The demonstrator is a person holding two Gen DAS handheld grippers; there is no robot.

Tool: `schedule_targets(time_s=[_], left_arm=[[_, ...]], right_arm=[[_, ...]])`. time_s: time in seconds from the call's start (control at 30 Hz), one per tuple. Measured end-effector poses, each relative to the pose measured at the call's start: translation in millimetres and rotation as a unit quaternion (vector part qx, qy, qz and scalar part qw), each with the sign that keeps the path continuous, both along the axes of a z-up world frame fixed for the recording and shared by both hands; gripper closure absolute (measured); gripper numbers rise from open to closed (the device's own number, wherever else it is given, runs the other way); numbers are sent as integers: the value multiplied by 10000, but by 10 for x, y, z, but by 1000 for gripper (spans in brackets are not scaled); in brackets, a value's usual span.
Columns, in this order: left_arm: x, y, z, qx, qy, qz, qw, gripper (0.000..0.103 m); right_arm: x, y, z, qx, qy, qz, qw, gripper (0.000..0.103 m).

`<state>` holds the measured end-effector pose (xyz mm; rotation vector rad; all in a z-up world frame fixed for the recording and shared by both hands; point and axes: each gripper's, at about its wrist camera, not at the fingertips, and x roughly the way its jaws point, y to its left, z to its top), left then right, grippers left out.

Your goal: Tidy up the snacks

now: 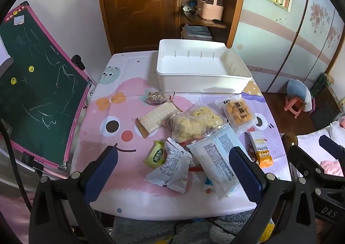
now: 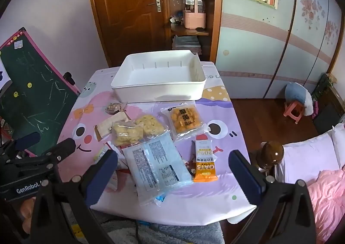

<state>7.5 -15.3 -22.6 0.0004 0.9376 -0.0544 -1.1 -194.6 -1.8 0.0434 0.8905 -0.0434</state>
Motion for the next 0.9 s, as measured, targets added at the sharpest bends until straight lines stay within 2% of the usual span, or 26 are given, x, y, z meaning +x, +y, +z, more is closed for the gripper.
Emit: schedule_targets(time_s=[0.9], left_arm=[[31,50,-9,92,178,3,9998,0]], right_arm=[[17,27,-74,34,85,38,10000,0]])
